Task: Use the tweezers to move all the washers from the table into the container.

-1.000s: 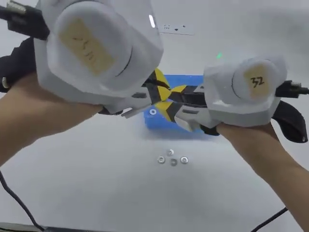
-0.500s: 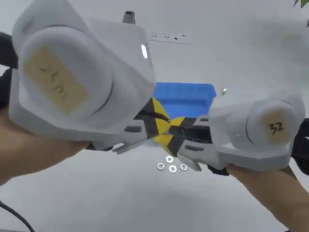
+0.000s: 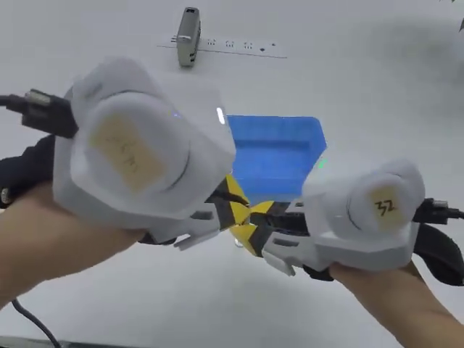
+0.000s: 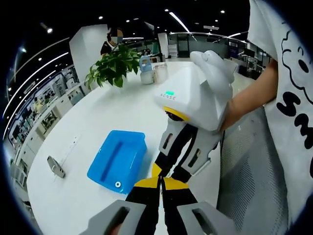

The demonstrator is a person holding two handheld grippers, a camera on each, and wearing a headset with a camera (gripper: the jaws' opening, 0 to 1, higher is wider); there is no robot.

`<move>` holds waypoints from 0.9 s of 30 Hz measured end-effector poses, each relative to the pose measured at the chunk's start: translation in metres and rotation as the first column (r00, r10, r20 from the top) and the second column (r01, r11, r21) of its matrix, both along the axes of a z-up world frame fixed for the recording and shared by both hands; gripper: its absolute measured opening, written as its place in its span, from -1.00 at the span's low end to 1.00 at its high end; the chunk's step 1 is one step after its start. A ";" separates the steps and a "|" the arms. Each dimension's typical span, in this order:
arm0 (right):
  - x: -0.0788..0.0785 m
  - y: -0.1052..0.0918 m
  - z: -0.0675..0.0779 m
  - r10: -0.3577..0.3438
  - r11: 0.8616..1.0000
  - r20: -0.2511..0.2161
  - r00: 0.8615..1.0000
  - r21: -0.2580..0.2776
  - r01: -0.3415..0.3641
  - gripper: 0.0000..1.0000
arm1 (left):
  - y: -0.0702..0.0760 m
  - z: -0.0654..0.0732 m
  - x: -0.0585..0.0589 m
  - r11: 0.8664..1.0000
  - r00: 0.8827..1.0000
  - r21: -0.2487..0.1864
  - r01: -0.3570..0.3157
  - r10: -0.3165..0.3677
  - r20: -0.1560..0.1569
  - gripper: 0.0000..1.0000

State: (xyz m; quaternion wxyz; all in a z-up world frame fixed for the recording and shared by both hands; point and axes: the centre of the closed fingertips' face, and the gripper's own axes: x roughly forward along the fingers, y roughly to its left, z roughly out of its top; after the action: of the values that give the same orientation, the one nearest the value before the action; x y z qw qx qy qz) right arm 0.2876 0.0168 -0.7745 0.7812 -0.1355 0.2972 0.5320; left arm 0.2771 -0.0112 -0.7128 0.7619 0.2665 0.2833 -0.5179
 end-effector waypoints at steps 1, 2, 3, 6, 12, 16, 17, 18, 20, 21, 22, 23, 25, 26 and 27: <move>0.000 0.000 0.000 -0.003 1.000 -0.005 1.000 0.003 0.003 -0.85 | 0.000 0.000 0.000 1.000 1.000 0.002 0.000 0.000 0.000 -1.00; 0.000 0.000 0.000 -0.006 1.000 -0.007 1.000 0.007 0.006 -0.85 | 0.000 -0.001 0.000 1.000 1.000 0.006 0.001 -0.001 0.001 -1.00; 0.001 0.001 -0.001 -0.006 1.000 -0.010 1.000 0.007 0.006 -0.85 | 0.000 -0.001 0.000 1.000 1.000 0.012 0.003 -0.003 0.002 -1.00; 0.001 0.001 -0.002 -0.003 1.000 -0.005 1.000 0.000 0.003 -0.85 | 0.001 -0.002 0.002 1.000 1.000 0.016 0.000 0.000 0.003 -1.00; 0.003 0.003 -0.006 -0.004 1.000 -0.003 1.000 -0.004 0.004 -0.85 | 0.003 -0.006 0.004 1.000 1.000 0.018 -0.006 0.006 0.000 -1.00; 0.004 0.003 -0.006 -0.006 1.000 -0.009 1.000 0.004 0.006 -0.86 | 0.005 -0.006 0.007 1.000 1.000 0.005 -0.026 0.026 -0.015 -1.00; 0.004 0.003 -0.006 -0.002 1.000 -0.007 1.000 0.002 0.002 -0.87 | 0.005 -0.006 0.007 1.000 0.999 0.005 -0.028 0.028 -0.018 -1.00; 0.004 0.003 -0.007 0.005 1.000 0.000 1.000 -0.005 -0.005 -0.87 | 0.004 -0.006 0.006 1.000 0.999 0.004 -0.028 0.028 -0.019 -1.00; 0.003 0.002 -0.007 0.006 1.000 0.005 1.000 -0.013 -0.006 -0.89 | 0.003 -0.006 0.006 1.000 0.999 0.003 -0.028 0.028 -0.016 -1.00; 0.003 0.002 -0.007 0.005 1.000 0.011 1.000 -0.014 -0.005 -0.89 | 0.003 -0.006 0.005 1.000 1.000 0.006 -0.024 0.024 -0.012 -1.00; 0.003 0.002 -0.007 0.007 1.000 0.022 1.000 -0.014 -0.007 -0.90 | 0.002 -0.006 0.005 1.000 1.000 0.009 -0.021 0.021 -0.010 -1.00; 0.003 0.001 -0.007 0.005 1.000 0.023 1.000 -0.013 -0.005 -0.90 | 0.002 -0.006 0.005 1.000 1.000 0.010 -0.019 0.019 -0.010 -1.00; 0.003 0.001 -0.007 0.000 1.000 0.018 1.000 -0.010 0.000 -0.90 | 0.001 -0.006 0.003 1.000 1.000 0.015 -0.013 0.013 -0.010 -1.00; 0.003 0.000 -0.007 -0.001 1.000 0.017 1.000 -0.011 0.001 -0.90 | 0.000 -0.006 0.003 1.000 1.000 0.017 -0.009 0.010 -0.006 -1.00; 0.003 0.000 -0.007 0.003 1.000 0.026 1.000 -0.020 -0.002 -0.91 | 0.000 -0.006 0.003 1.000 1.000 0.019 -0.007 0.007 -0.007 -1.00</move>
State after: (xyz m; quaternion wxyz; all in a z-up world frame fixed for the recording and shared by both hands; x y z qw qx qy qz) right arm 0.2907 0.0170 -0.7810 0.7829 -0.1507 0.2920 0.5282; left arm 0.2798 -0.0114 -0.7189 0.7603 0.2709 0.2916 -0.5134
